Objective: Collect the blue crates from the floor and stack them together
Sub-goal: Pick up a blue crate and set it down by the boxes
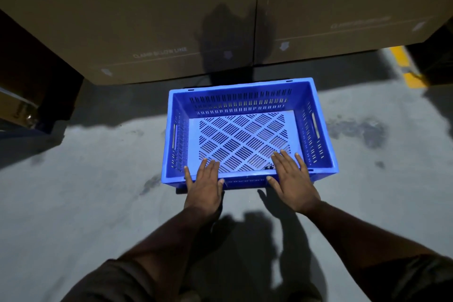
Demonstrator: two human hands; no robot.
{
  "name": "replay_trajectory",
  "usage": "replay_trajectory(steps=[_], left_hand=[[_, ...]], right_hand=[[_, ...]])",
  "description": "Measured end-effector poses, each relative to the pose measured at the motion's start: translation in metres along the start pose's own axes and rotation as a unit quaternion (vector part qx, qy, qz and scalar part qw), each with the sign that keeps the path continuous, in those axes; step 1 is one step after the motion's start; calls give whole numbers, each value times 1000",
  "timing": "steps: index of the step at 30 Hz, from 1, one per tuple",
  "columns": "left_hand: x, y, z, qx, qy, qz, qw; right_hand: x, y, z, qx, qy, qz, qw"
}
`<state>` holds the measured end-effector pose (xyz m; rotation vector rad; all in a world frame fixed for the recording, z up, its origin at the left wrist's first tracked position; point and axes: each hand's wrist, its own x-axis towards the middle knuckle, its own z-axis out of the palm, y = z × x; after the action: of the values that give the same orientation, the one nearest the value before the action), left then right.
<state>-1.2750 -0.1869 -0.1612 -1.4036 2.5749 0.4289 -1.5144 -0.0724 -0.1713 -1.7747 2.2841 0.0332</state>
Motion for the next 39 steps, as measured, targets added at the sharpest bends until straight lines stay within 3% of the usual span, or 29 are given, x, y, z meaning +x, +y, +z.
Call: replay_trajectory(steps=[6, 13, 21, 26, 32, 39], left_hand=[[2, 11, -3, 10, -26, -20, 999], [6, 17, -47, 56, -172, -18, 983], [-37, 56, -183, 0, -29, 8, 1000], [-83, 85, -288, -11, -14, -1, 1000], [-153, 120, -417, -76, 9, -67, 995], [-227, 135, -536, -116, 50, -111, 986]], right_hand=[[8, -21, 0, 4, 31, 91, 995], [9, -27, -41, 43, -129, 121, 983], [-30, -78, -175, 78, -89, 129, 984], [-60, -98, -296, 107, -67, 131, 983], [-104, -118, -433, 129, -47, 113, 984], [-156, -152, -551, 119, -31, 65, 990]])
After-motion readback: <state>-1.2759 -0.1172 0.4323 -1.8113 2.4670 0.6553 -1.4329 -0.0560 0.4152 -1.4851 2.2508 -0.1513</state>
